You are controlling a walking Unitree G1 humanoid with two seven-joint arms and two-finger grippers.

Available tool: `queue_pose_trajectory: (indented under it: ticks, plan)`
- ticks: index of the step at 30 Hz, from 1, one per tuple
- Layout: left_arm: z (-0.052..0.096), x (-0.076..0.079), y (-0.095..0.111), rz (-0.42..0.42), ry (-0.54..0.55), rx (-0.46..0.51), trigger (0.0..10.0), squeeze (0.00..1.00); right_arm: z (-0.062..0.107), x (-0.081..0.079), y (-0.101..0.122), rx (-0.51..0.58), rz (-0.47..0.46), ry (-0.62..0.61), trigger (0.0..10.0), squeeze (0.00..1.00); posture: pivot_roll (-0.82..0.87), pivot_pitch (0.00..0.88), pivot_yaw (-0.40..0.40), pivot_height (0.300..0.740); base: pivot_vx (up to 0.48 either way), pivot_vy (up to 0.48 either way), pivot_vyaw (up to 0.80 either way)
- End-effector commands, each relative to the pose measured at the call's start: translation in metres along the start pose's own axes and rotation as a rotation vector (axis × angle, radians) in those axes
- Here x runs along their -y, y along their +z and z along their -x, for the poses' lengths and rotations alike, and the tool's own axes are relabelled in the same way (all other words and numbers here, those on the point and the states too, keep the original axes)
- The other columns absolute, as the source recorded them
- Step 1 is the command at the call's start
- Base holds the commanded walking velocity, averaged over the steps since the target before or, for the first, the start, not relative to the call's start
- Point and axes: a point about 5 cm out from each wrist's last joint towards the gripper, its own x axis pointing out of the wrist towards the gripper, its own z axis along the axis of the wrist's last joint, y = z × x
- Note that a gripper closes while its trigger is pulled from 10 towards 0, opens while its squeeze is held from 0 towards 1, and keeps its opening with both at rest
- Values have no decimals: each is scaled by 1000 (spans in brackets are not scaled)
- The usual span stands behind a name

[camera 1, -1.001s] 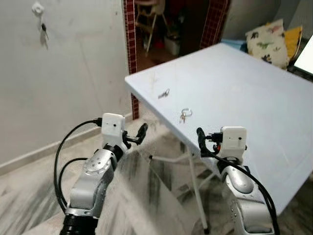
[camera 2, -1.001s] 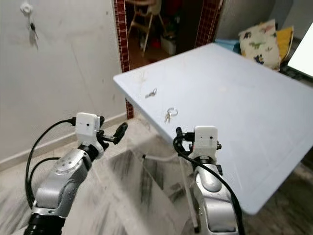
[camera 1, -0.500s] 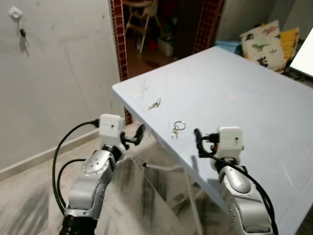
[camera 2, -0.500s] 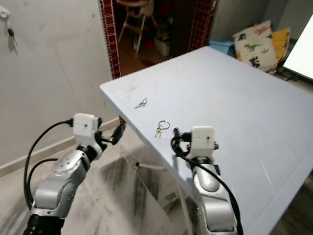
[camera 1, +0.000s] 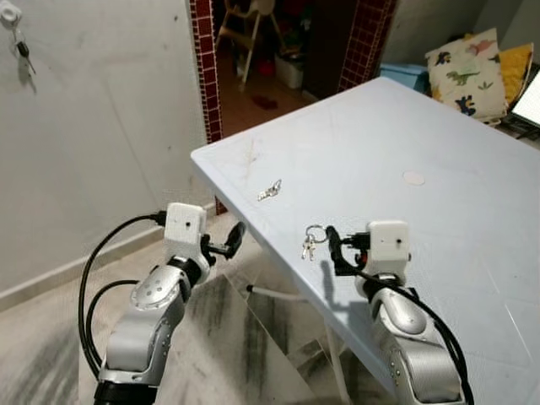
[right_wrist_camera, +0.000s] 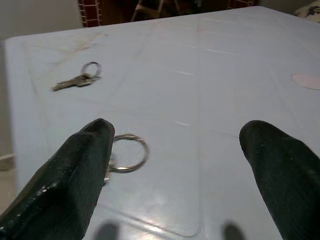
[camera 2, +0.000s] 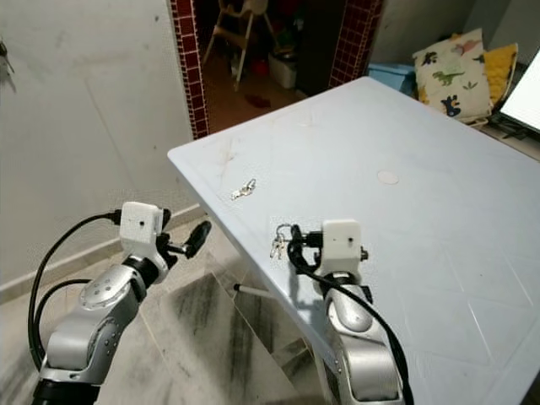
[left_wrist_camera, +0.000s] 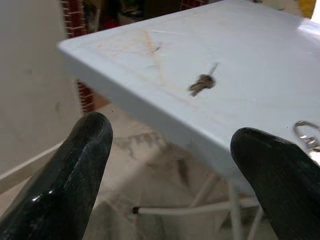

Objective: Hang keys on a hook

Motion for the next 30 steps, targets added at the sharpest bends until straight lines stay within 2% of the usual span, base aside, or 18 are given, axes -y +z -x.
queue_pose_trajectory:
  ticks: [1,7,9,11,17,23,30]
  plan:
    - [3,-2,2,-5,7,-4,10000,0,-2,-5,-6,-42,-1,22,10000,0,92,53,-38,740,0,0,0]
    - [4,8,-4,-15,-92,-64,10000,0,-4,-11,-11,-82,-6,50,10000,0,104,65,-38,740,0,0,0]
    - [7,18,-12,-40,-195,-127,10000,0,-6,-12,-15,-113,-5,47,10000,0,114,73,-36,740,0,0,0]
    - [10,23,-15,-48,-239,-155,10000,0,-8,-12,-18,-127,-3,36,10000,0,119,78,-36,740,0,0,0]
    - [21,28,-20,-80,-330,-221,10000,0,-18,-18,-18,-144,-10,22,10000,0,145,94,-32,740,0,0,0]
    - [25,23,-16,-139,-340,-216,10000,0,-35,-33,-16,-144,-34,24,10000,0,173,104,-31,740,0,0,0]
    - [26,21,-12,-138,-329,-213,10000,0,-42,-36,-19,-169,-19,-16,10000,0,195,106,-34,740,0,0,0]
